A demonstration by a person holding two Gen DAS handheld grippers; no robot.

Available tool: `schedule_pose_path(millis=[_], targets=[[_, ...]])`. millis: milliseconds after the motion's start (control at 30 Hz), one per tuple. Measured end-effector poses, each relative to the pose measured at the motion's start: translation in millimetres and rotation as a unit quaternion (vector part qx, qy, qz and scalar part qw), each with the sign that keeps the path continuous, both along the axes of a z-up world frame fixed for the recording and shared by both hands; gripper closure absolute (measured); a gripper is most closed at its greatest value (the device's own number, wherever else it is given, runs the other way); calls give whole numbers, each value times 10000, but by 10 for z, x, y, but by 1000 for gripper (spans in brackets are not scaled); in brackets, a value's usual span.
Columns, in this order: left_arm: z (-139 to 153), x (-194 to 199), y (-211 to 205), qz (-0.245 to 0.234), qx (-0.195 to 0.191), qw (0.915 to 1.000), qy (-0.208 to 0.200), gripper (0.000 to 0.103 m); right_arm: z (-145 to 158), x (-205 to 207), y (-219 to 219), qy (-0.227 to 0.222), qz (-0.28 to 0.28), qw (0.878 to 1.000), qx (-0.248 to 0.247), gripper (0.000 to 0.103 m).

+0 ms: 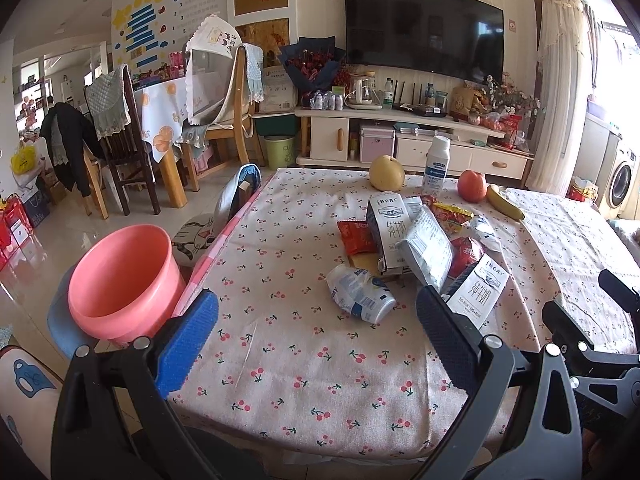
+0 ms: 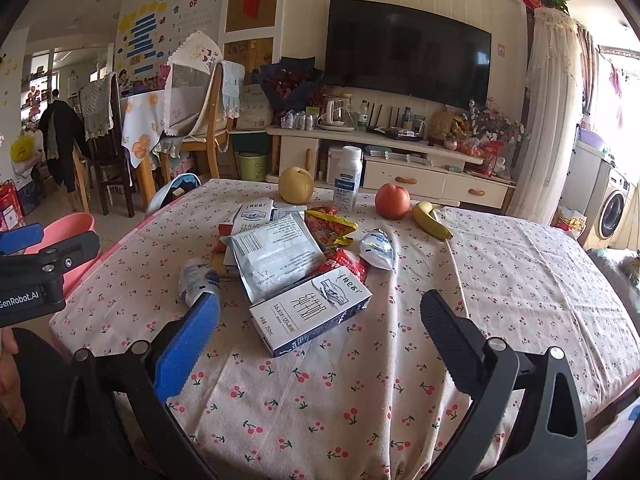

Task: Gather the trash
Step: 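Move both tools toward the items on the cherry-print tablecloth, then grasp the white yogurt bottle with the left tool while the right tool grasps the white milk carton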

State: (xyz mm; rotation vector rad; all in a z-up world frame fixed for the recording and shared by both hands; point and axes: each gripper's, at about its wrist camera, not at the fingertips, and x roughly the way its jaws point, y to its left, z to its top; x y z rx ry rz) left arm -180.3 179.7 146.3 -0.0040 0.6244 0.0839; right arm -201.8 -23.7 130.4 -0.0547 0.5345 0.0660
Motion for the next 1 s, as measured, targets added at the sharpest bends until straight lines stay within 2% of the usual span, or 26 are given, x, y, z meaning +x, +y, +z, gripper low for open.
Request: schedule_pose_path(millis=[167, 367, 533, 733, 833, 1000], targets=[[-107, 78, 24, -9, 27, 9999, 116, 3, -104, 112, -55, 250, 25, 9997, 76, 4], [-227, 176, 23, -29, 85, 9997, 239, 3, -187, 238, -137, 656, 71, 9968, 455, 4], [-349, 287, 54, -92, 30, 9994, 344, 3, -305, 367, -213, 885, 46, 9947, 522, 4], [-423, 459, 109, -286, -64, 9990, 351, 3, -433, 512, -309, 1195, 34, 9889, 880, 4], [-439, 579, 139, -413, -312, 9979, 389, 3, -486, 593, -388, 1328, -27, 9855, 1058, 4], [-574, 777, 192, -549, -885, 9917, 758, 3, -591, 755, -552, 1635, -164, 9753, 1473, 4]])
